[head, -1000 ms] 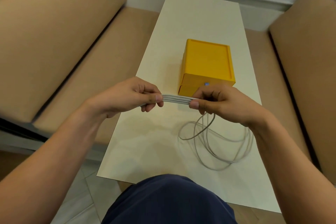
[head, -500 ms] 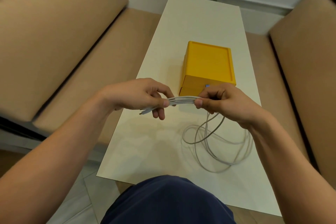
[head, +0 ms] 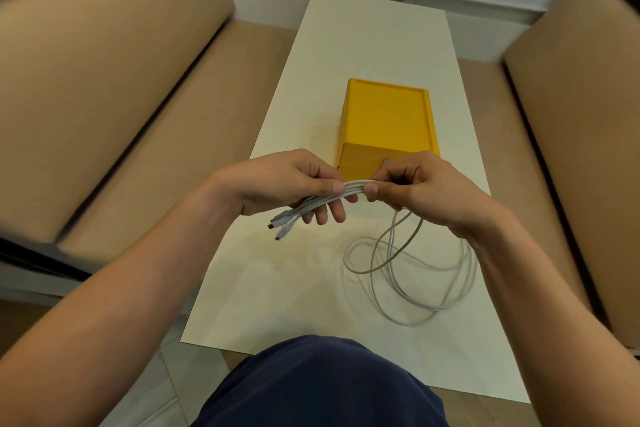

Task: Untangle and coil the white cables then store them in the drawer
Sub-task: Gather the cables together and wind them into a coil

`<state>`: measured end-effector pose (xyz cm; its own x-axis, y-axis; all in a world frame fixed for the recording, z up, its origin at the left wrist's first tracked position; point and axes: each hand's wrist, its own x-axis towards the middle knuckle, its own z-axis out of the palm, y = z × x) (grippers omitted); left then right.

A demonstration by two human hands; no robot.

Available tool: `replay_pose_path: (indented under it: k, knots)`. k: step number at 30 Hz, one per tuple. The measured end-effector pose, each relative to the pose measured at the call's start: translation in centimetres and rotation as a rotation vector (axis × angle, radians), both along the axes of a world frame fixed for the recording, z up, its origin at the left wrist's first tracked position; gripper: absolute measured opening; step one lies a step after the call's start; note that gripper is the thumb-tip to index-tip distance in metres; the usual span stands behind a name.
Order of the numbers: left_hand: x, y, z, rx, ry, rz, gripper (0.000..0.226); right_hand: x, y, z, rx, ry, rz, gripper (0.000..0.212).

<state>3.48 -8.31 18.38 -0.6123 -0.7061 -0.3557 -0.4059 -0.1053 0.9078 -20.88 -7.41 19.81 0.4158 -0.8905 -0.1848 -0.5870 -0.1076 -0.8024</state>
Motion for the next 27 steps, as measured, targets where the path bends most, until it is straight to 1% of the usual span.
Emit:
replay_pose_path:
  k: [3,6,10,11,13,16,18,20,22,23,25,27]
  knots:
    - [-0.2,0.0,0.1,-0.026,-0.038,0.062,0.028,0.3,0.0,-0.2,-0.032,0.027,-0.018,0.021]
    - [-0.3,0.2,0.3,-0.106,-0.111,0.102,0.024,0.3,-0.1,-0.2,-0.036,0.062,-0.032,0.018]
    - [-0.5,0.4,-0.1,-0.216,-0.252,0.151,0.020,0.6,-0.3,-0.3,-0.078,0.203,-0.014,0.023]
    - [-0.6,0.4,-0.3,-0.236,-0.278,0.166,0.020,0.7,-0.3,-0.3,-0.098,0.213,-0.007,0.024]
    - [-0.7,0.6,-0.2,-0.266,-0.300,0.201,0.020,1.1,0.2,-0.2,-0.122,0.156,0.010,0.027]
    - [-0.7,0.7,0.2,-0.316,-0.335,0.224,0.020,1.1,0.9,0.2,-0.085,0.010,-0.028,0.033]
    - [-0.6,0.8,0.4,-0.331,-0.361,0.209,0.022,1.4,0.9,-0.2,-0.094,0.043,-0.095,0.051]
    - [-0.5,1.2,0.6,-0.271,-0.277,0.188,0.024,1.9,0.5,-1.5,-0.191,0.169,-0.225,0.069]
    - [-0.5,1.9,1.2,-0.194,-0.113,0.181,0.024,2.4,-0.2,-3.2,-0.372,0.322,-0.341,0.072]
    - [-0.6,2.2,1.4,-0.177,-0.050,0.183,0.023,2.7,-0.4,-3.8,-0.465,0.360,-0.395,0.071]
    - [-0.4,2.6,1.4,-0.163,0.036,0.208,0.023,3.4,-0.5,-4.0,-0.608,0.318,-0.492,0.067]
    - [0.2,2.7,1.0,-0.164,0.039,0.254,0.023,3.7,0.0,-3.2,-0.750,0.177,-0.482,0.061]
